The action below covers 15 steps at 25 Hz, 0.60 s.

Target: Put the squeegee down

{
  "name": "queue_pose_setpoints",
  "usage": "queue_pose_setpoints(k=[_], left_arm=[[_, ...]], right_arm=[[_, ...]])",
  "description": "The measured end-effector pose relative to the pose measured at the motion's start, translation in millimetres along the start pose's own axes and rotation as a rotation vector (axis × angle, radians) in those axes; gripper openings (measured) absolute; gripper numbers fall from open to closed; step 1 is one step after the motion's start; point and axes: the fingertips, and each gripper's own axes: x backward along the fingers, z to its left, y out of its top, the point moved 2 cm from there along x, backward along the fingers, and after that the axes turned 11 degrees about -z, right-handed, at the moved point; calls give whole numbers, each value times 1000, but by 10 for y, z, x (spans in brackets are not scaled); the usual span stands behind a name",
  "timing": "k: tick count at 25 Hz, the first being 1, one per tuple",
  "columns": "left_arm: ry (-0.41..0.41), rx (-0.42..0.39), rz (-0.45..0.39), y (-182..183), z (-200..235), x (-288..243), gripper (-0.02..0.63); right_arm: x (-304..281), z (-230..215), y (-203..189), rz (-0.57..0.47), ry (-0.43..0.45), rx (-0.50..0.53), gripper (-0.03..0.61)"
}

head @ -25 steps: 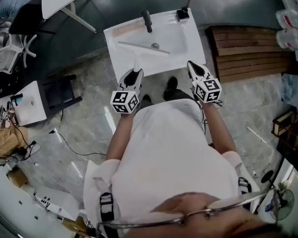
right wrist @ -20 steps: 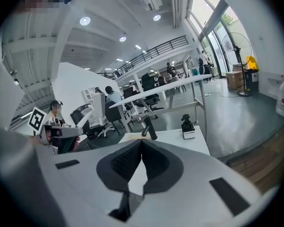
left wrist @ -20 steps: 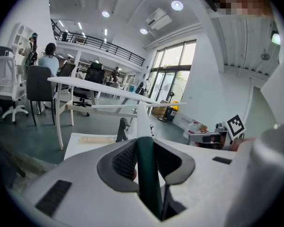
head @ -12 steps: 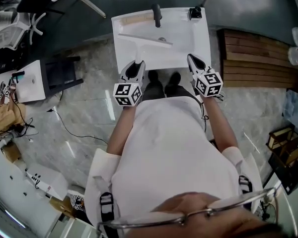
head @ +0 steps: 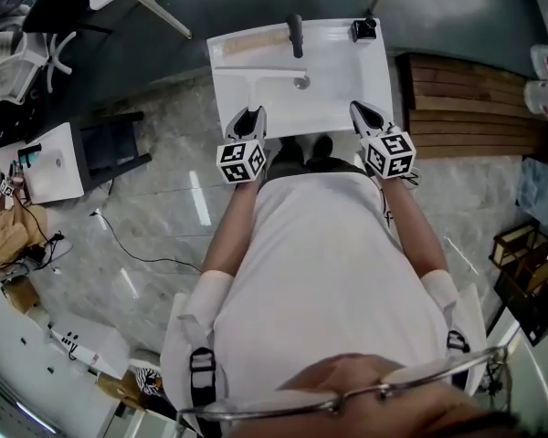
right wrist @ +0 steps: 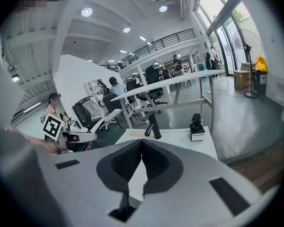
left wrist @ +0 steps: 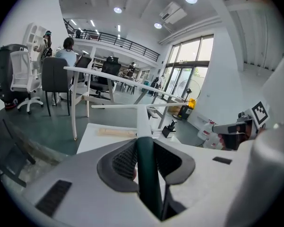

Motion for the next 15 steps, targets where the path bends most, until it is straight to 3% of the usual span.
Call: queue_pose_setpoints(k=[6, 15], left_arm=[[73, 25, 47, -238, 446, -277, 89], [152, 5, 140, -560, 996, -728, 89]], right_arm=[[-120, 17, 144, 3, -30, 26, 6], [-336, -9, 33, 59, -57, 10, 5]])
